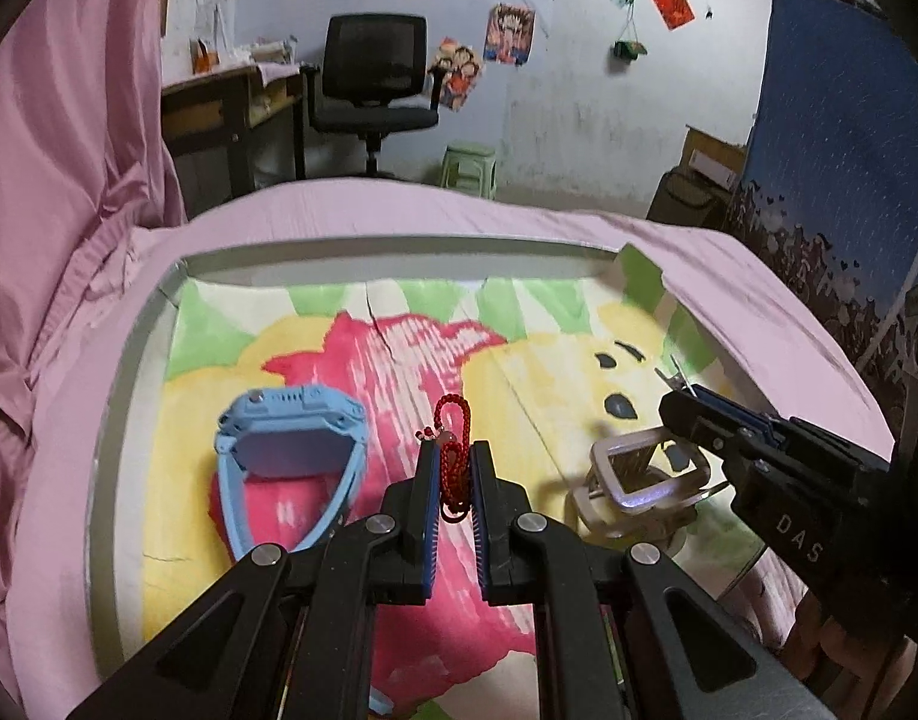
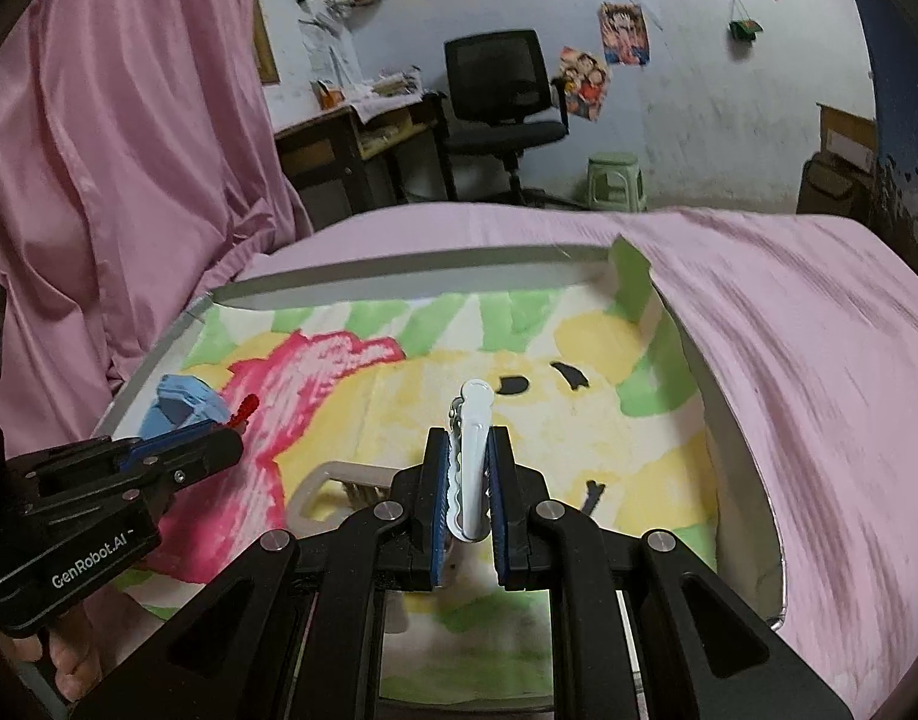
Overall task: Organize jewelry
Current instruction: 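Carry the red charm and white clip into the tray and release them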
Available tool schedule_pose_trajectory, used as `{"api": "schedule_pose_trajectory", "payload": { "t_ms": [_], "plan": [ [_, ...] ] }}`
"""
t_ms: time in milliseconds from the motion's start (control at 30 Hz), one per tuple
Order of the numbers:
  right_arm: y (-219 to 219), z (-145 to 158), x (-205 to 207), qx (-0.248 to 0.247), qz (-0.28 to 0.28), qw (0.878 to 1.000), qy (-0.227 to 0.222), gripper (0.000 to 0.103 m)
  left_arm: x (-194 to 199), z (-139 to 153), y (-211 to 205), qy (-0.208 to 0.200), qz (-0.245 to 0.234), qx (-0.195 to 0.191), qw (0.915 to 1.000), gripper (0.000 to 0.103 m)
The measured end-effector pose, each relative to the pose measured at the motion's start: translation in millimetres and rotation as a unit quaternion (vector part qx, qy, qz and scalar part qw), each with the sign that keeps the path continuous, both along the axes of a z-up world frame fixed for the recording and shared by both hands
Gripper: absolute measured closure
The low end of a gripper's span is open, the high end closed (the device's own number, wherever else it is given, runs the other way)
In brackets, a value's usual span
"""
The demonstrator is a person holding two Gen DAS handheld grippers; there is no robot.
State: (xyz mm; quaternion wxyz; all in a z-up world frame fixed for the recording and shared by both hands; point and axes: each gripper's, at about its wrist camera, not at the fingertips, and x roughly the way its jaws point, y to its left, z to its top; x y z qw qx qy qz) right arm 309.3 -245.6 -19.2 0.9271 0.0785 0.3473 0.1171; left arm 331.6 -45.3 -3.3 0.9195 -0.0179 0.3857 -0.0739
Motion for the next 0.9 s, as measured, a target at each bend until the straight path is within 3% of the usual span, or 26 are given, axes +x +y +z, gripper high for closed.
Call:
{"api": "schedule_pose_trajectory", "payload": {
  "t_ms": [267, 467, 633, 733, 900],
  "plan": [
    [0, -1, 9, -0.001, 0.005, 1.000, 0.024, 0.092, 10, -12, 0, 0.048, 0.002, -0.002, 0.9989, 0.093],
    [3, -3, 14, -0.006, 0.012, 0.999, 0.041, 0.087, 10, -12, 4, 0.056, 0.005, -0.014, 0.9983, 0.092],
    [0, -3, 11, -0.001, 0.012, 0.999, 0.038, 0.080, 5, -10, 7, 0.052, 0.004, -0.029, 0.9982, 0.076],
    [-2, 0, 0, 0.000, 0.011, 1.000, 0.014, 0.078, -2, -6, 11, 0.038, 0.007, -0.044, 0.9983, 0.072],
    [-9, 17, -28, 0.010, 0.007, 0.999, -0.045, 0.063, -19, 7, 21, -0.003, 0.023, -0.066, 0.9975, 0.056]
  ]
}}
